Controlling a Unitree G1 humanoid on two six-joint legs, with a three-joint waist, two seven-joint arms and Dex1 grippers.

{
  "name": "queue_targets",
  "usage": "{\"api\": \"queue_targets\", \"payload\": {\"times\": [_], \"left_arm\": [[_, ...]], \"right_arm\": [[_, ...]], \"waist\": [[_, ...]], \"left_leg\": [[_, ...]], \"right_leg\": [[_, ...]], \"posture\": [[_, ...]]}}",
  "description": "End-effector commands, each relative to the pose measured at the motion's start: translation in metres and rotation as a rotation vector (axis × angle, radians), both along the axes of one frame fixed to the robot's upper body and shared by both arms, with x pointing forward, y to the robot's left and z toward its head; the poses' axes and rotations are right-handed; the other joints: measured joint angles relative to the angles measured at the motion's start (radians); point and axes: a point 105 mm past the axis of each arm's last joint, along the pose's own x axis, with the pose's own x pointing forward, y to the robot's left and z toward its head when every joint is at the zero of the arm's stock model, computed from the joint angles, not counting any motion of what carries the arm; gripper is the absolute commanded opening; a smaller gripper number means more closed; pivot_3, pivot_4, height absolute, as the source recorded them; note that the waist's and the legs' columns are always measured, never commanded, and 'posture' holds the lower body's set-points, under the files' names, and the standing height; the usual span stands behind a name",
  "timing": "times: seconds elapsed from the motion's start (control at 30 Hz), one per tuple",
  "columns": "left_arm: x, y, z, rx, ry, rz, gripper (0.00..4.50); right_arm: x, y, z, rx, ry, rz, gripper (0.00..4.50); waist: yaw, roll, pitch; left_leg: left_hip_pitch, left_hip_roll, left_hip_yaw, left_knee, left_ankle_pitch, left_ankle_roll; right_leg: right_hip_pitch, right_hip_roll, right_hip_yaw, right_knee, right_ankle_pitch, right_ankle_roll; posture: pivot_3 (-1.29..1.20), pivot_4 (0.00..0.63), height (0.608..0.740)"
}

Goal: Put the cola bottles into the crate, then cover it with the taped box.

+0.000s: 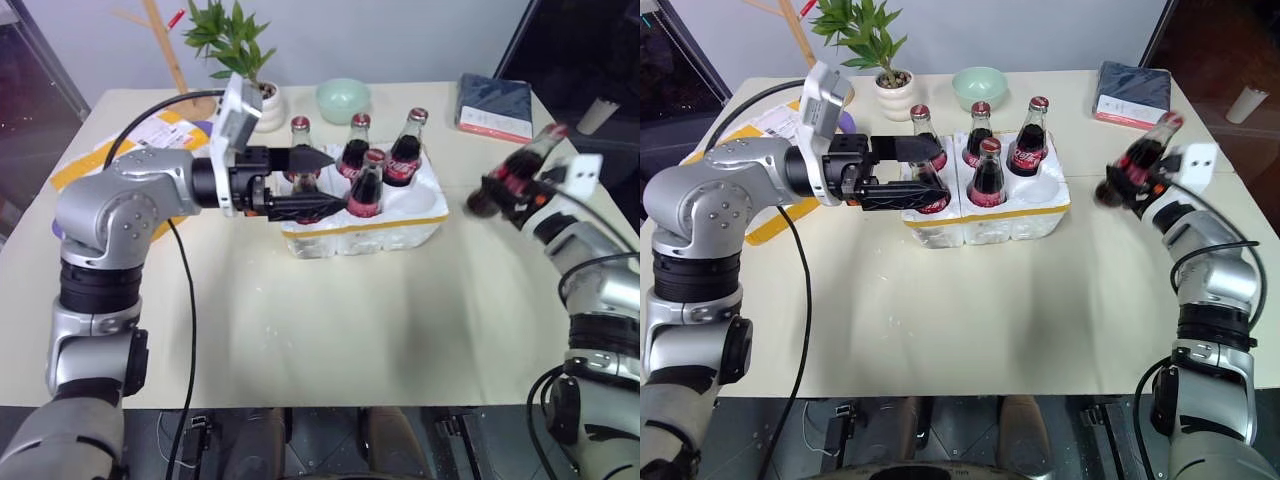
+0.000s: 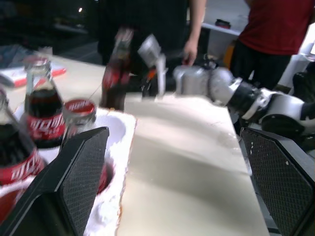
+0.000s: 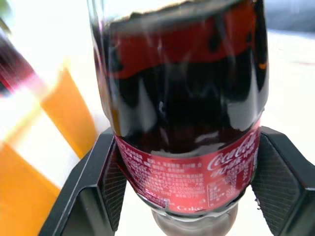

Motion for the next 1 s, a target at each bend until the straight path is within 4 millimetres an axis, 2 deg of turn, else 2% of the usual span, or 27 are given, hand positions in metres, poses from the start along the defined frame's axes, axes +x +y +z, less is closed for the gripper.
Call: {"api": "queue_targets", "payload": {"times": [0.03,0.13,0.27,0.63,0.73,0.83,0.87,0.9,0.93,1.0], "left_arm": [[0.001,0.012,0.006,-0.004,-0.055,0.053,4.50],[0.004,0.019,0.003,0.001,-0.055,0.087,4.50],[0.006,0.023,0.005,-0.011,-0.058,0.112,4.50],[0.006,0.026,0.010,-0.014,-0.086,0.145,4.50],[0.007,0.028,0.010,-0.013,-0.091,0.155,4.50],[0.011,0.033,0.004,0.014,-0.102,0.196,4.50],[0.012,0.035,0.003,0.022,-0.107,0.207,4.50],[0.014,0.036,0.001,0.032,-0.114,0.218,4.50],[0.015,0.038,-0.001,0.043,-0.122,0.232,4.50],[0.019,0.044,-0.007,0.082,-0.151,0.285,4.50]], "right_arm": [[-0.035,0.040,0.087,0.084,-0.261,0.252,2.81],[-0.047,0.073,0.095,0.076,-0.229,0.402,2.81],[-0.039,0.102,0.076,-0.040,-0.112,0.445,2.81],[-0.009,0.121,0.015,-0.316,0.063,0.435,2.81],[-0.007,0.130,-0.001,-0.389,0.108,0.488,2.81],[-0.005,0.135,-0.027,-0.438,0.215,0.536,2.81],[-0.003,0.135,-0.031,-0.435,0.233,0.530,3.84],[-0.001,0.134,-0.032,-0.429,0.242,0.522,4.22],[0.001,0.134,-0.031,-0.430,0.242,0.514,4.43],[0.002,0.134,-0.025,-0.455,0.206,0.499,4.43]], "waist": [[-0.010,0.000,0.000],[-0.020,0.000,0.000],[-0.018,0.000,0.000],[-0.017,0.000,0.000],[-0.020,0.000,0.000],[-0.021,0.000,0.000],[-0.021,-0.001,0.000],[-0.020,-0.001,0.000],[-0.020,-0.002,-0.001],[-0.020,-0.002,-0.001]], "left_leg": [[0.000,0.000,0.000,0.000,0.000,0.000],[0.000,0.001,0.000,-0.001,0.000,0.000],[0.000,0.000,-0.001,0.001,0.000,0.000],[-0.001,0.000,0.000,0.000,0.000,0.000],[-0.001,0.000,0.000,0.000,0.000,0.000],[-0.001,0.000,0.000,0.000,0.000,0.000],[-0.001,0.000,0.000,0.000,0.000,0.000],[0.000,0.000,0.000,0.000,0.000,0.000],[0.000,0.000,-0.001,0.000,0.000,0.000],[0.000,0.000,-0.001,0.001,0.000,0.000]], "right_leg": [[0.000,0.000,0.000,0.001,0.000,0.000],[-0.001,0.001,0.000,0.001,0.000,0.000],[0.001,0.001,0.000,0.001,0.000,0.000],[-0.001,0.000,0.000,0.001,0.000,0.000],[-0.001,0.000,0.000,0.001,0.000,0.000],[-0.001,0.001,0.000,0.001,0.000,0.000],[-0.001,0.000,0.000,0.001,0.000,0.000],[-0.001,0.001,0.000,0.001,0.000,0.000],[0.000,0.001,0.000,0.001,0.000,0.000],[0.001,0.001,0.000,0.001,0.000,0.000]], "posture": [[0.00,0.150,0.739],[0.00,0.150,0.739],[0.00,0.150,0.739],[0.00,0.150,0.739],[0.00,0.150,0.739],[0.00,0.150,0.739],[0.00,0.150,0.739],[0.00,0.150,0.739],[0.00,0.150,0.739],[0.00,0.150,0.739]]}}
